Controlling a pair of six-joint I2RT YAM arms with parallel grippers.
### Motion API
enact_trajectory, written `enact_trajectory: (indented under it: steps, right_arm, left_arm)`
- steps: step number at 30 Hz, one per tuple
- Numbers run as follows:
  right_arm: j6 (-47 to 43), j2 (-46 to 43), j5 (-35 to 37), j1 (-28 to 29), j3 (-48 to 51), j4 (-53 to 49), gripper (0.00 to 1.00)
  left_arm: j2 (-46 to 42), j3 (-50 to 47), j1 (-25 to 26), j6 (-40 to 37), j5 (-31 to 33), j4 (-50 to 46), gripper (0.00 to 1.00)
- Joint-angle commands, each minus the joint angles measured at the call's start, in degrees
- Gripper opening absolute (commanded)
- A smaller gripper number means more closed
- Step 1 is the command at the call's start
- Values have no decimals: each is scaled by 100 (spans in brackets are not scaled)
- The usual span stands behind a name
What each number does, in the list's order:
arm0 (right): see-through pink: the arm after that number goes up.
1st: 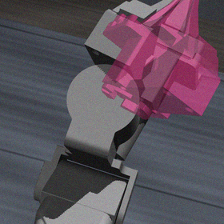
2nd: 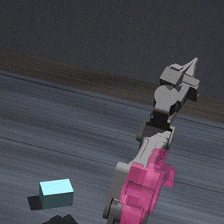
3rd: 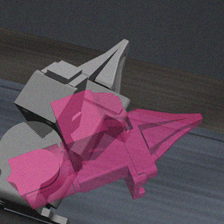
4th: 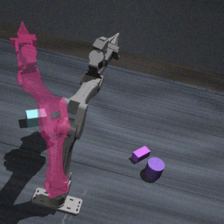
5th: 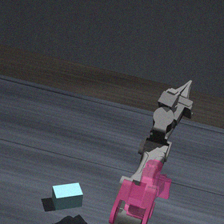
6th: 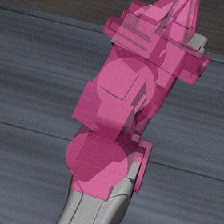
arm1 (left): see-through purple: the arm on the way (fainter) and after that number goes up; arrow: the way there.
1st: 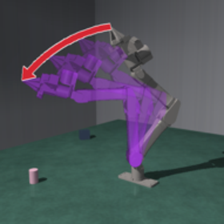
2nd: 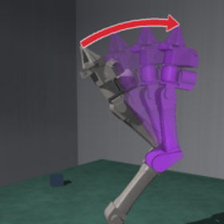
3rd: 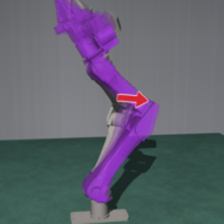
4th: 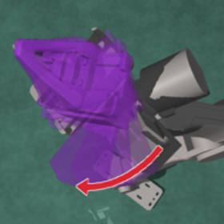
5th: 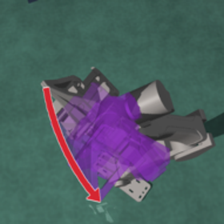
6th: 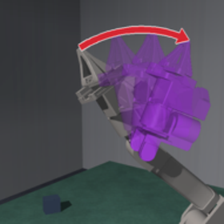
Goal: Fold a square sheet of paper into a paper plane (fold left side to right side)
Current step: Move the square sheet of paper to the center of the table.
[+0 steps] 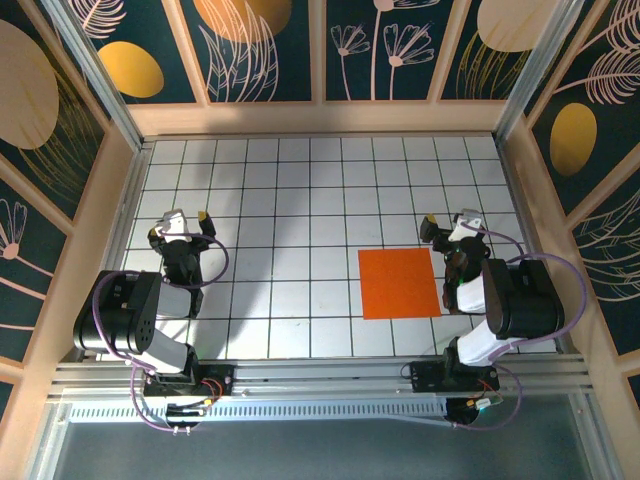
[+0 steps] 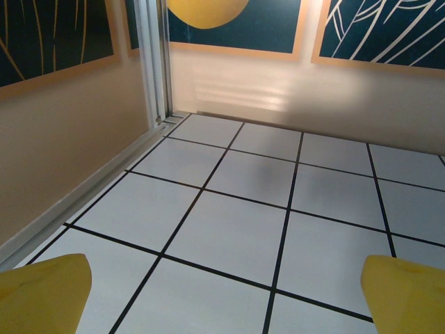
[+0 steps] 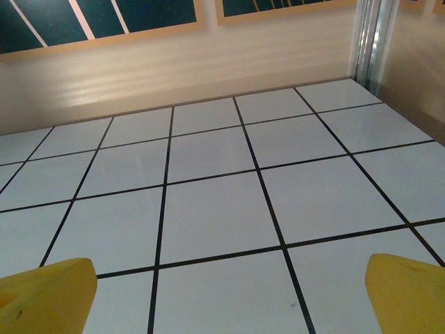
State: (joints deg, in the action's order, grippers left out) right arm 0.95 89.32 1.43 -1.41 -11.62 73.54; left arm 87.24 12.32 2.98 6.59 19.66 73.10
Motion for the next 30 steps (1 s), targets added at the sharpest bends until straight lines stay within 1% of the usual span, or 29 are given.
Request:
enact_trajectory:
  steps: [1, 5, 7, 8, 12, 15, 16, 18, 21, 22, 24, 26, 30]
  right_arm:
    - [28, 22, 50, 6, -70, 283, 99]
    - [36, 9, 51, 9, -58, 312, 99]
    - [84, -208, 168, 6, -107, 56, 99]
    - [74, -392, 185, 9, -172, -227, 99]
    - [148, -1293, 183, 8, -499, -1528, 99]
    - [638, -1965, -13, 2, -948, -2949, 99]
    - [878, -2149, -150, 1, -1133, -3474, 99]
    - [1356, -2388, -546, 15, -1494, -4432, 99]
    - [1861, -2567, -1482, 33, -1894, -5646, 99]
    - [2004, -2599, -1707, 70, -1972, -6014, 99]
    - [2147, -2638, -2097, 135, -2049, -6620, 97]
    - [2232, -2656, -2314, 238, -2074, -7217, 97]
    - [2235, -2597, -2808, 619, -2059, -8063, 93]
  left_arm:
    - [1, 25, -43, -61, -95, 222, 99]
    - [-9, 3, -43, -69, -94, 246, 99]
    - [-96, 4, -46, -95, -131, 192, 99]
    - [-269, 50, -43, -109, -169, -47, 99]
    - [-1225, 517, -43, -52, -170, -1685, 99]
    - [-1834, 1050, -43, 516, -291, -3127, 99]
    - [-1979, 1216, -43, 807, -444, -3545, 99]
    - [-2171, 1392, -43, 1498, -822, -4043, 99]
    - [-2332, 1380, -41, 2519, -1802, -4315, 99]
    - [-2352, 1378, -38, 2791, -2131, -4426, 99]
    - [-2369, 1383, -18, 3247, -2594, -4699, 99]
    - [-2383, 1358, 96, 3523, -2906, -4900, 99]
    - [-2290, 1500, 794, 3692, -3073, -5510, 99]
